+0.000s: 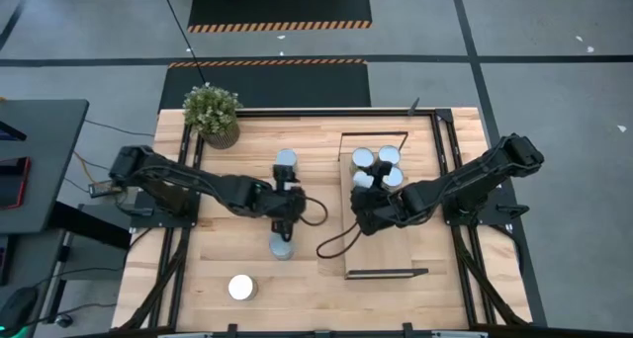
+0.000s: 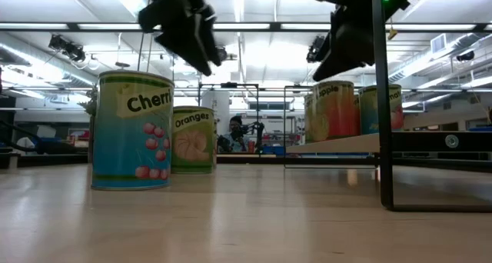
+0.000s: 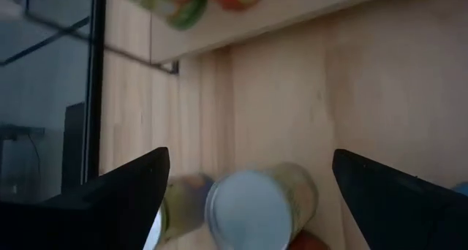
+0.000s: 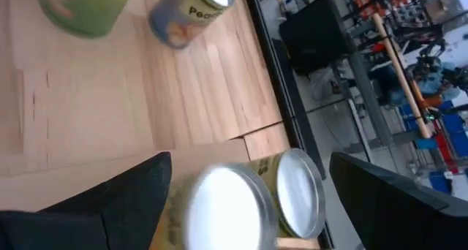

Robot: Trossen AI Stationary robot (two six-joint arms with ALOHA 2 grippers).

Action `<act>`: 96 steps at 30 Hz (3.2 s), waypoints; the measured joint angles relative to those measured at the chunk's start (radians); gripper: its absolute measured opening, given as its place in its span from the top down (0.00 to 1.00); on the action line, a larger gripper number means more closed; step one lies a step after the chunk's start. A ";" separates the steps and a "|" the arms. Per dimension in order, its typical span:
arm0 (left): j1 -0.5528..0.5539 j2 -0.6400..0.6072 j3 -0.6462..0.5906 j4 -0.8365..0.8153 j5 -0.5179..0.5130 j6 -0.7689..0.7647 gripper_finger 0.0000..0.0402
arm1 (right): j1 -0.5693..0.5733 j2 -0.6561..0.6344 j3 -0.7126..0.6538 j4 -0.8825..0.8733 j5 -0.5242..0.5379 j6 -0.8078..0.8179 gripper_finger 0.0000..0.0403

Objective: Pick and place cans onto a shelf
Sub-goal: Put the canned pineapple on the shelf, then put the canned peaches on the shelf

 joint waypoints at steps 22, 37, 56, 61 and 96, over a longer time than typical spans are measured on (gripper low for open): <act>0.439 -0.249 -0.222 0.035 0.250 -0.124 0.03 | 0.208 -0.086 0.092 -0.053 -0.095 0.075 0.06; 0.662 -0.180 -0.245 -0.005 0.468 0.068 0.03 | 0.223 -0.081 0.092 -0.048 -0.105 0.081 0.06; 0.644 0.011 -0.250 0.170 0.535 0.177 0.03 | 0.223 -0.081 0.091 -0.049 -0.112 0.078 0.06; 0.633 0.011 -0.250 0.186 0.542 0.154 0.03 | 0.223 -0.081 0.091 -0.052 -0.111 0.084 0.06; 0.439 0.007 0.007 0.142 0.604 0.031 0.21 | 0.227 -0.144 0.091 -0.307 -0.181 0.288 0.06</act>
